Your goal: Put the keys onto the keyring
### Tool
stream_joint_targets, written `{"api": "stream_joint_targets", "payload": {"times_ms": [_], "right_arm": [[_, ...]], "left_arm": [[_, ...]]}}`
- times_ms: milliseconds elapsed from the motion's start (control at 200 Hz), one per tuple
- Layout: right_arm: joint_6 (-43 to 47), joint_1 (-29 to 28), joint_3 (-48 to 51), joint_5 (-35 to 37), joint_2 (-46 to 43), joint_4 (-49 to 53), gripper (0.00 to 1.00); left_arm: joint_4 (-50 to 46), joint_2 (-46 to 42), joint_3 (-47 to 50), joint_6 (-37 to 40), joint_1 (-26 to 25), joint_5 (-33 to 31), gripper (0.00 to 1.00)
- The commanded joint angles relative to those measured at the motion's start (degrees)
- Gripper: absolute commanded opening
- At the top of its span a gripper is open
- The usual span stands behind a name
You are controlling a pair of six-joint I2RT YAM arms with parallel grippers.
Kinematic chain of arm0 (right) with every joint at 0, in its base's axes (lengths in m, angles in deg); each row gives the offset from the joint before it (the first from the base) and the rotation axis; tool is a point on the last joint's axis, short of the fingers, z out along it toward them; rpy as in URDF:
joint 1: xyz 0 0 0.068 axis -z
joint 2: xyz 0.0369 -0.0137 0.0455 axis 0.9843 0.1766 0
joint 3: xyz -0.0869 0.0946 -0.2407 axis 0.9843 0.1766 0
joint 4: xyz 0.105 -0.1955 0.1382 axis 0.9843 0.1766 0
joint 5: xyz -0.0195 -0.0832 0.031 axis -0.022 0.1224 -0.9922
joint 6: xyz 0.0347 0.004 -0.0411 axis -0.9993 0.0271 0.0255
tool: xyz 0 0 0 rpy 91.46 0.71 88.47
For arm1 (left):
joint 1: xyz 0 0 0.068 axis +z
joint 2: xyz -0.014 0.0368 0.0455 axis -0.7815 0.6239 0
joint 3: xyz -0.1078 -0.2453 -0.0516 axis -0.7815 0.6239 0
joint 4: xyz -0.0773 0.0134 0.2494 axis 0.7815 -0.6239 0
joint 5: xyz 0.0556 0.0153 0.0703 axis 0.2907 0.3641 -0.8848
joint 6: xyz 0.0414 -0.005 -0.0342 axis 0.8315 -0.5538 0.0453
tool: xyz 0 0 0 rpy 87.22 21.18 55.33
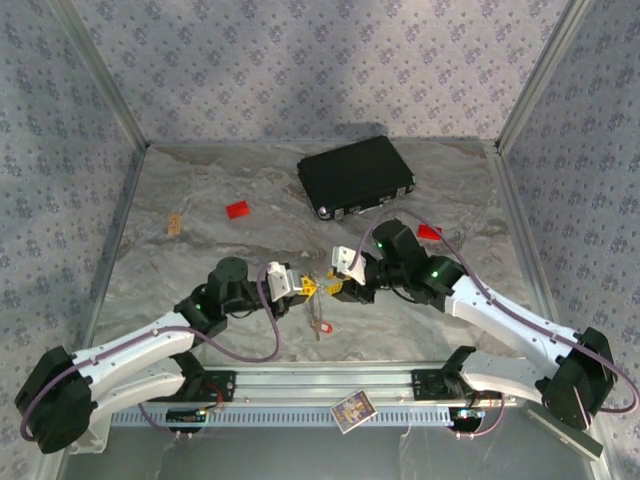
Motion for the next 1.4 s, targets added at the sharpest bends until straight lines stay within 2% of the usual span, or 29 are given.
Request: {"api": "stream_joint_targets", "payload": {"times_ms": [0,245,570,690,939,999,1139,1299,1399], "right_arm": [[-3.7,0.6,2.4,-3.3,-2.2,-5.7,0.31],[-6.3,2.3,6.1,-6.7,-3.7,-12.6,0.32],[-7.3,2.1,5.5,-9.5,-0.4,-14.5,0.31],[-7.4,1.9,4.8,-10.2,1.3,-14.5,0.26],[-7.1,1.9,3.6,-11.0,2.0,-13.3,0.01],[-6.7,1.9,3.0,-11.0,1.9,-12.2,0.0],[-3.5,1.5,0.3,-8.7,1.9,-6.2,0.0],[1.5,0.4,-4.3,-3.7,3.2,3.0,0.0],[3.8,-0.8,-7.5,-0.7,4.9,8.0,0.0]], "left_arm": [[8.8,-1.0,1.1,-2.6,-0.1,0.9,0.0],[10.8,-0.2,1.5,-3.3,-0.1,1.8,0.0],[12.3,0.7,1.5,-3.8,-0.1,3.2,0.0],[12.5,0.8,1.6,-3.9,-0.1,3.7,0.0],[11.8,0.4,1.4,-3.8,-0.1,3.6,0.0],[10.4,0.1,1.0,-3.4,-0.2,2.8,0.0],[3.2,-1.6,-1.2,-1.4,-0.2,-0.2,0.28],[-7.0,-2.7,-4.9,2.2,-0.2,-2.1,0.3],[-9.1,-2.6,-6.1,3.1,-0.1,-1.4,0.3]]}}
